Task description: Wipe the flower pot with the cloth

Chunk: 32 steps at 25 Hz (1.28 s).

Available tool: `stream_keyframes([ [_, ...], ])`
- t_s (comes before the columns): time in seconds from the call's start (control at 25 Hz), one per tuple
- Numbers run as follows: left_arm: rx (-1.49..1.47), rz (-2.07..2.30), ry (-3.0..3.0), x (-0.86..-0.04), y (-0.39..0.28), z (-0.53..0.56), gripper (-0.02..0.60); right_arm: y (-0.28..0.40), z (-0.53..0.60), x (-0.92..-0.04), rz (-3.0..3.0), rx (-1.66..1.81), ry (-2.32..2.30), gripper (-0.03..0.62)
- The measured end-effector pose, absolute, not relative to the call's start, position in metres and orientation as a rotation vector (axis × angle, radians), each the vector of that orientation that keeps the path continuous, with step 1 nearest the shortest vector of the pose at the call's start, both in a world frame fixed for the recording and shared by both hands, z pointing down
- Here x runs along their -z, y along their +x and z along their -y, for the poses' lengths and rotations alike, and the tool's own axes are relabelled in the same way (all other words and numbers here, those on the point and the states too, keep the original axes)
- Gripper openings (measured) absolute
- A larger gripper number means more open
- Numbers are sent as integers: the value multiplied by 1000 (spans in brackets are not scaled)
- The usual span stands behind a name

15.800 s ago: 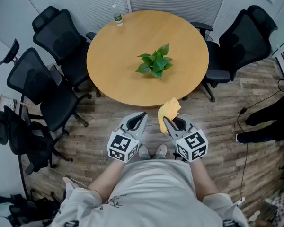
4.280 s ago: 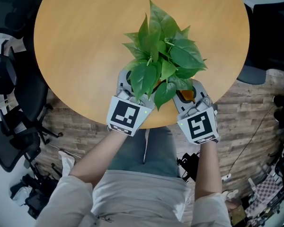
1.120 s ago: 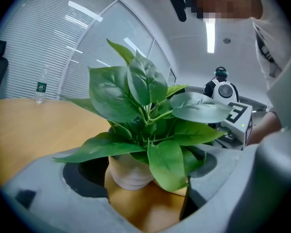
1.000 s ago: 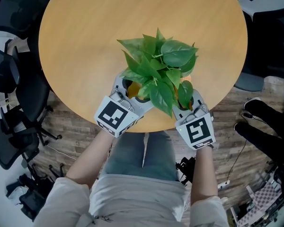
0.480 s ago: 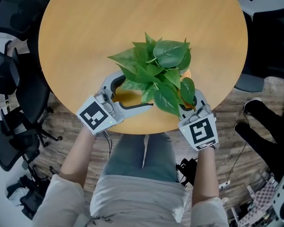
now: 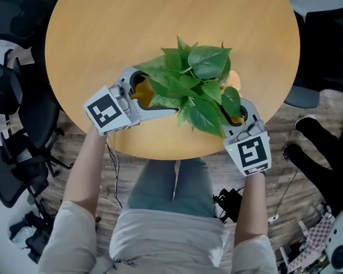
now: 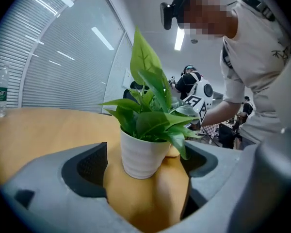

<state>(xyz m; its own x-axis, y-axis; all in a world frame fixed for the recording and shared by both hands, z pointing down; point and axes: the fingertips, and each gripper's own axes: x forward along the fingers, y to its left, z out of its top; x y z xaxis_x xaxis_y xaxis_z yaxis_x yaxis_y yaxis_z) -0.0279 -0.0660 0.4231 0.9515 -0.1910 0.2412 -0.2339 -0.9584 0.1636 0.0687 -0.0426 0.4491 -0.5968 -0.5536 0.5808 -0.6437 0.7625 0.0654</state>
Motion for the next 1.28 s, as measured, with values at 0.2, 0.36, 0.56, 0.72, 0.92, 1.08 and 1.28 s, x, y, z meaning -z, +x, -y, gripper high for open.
stream_keyframes([
  [0.2,-325,119,2944,-420,-9,67,463,71,56,-443,2350,-147,883,44],
  [0.36,-328,107,2963,-421,1,69,459,64,62,-442,2354,-109,864,44],
  [0.56,-299,156,2955,-419,3,70,443,60,61,-442,2351,-88,847,44],
  [0.72,-262,214,2927,-418,2,70,442,57,56,-443,2345,-81,824,44],
  [0.92,-248,282,2921,-416,1,71,442,53,50,-444,2338,-80,810,44],
  [1.08,-255,368,2908,-419,3,70,440,52,42,-448,2336,-95,797,44],
  [1.28,-314,515,2874,-424,18,77,440,59,40,-452,2346,-127,785,44],
])
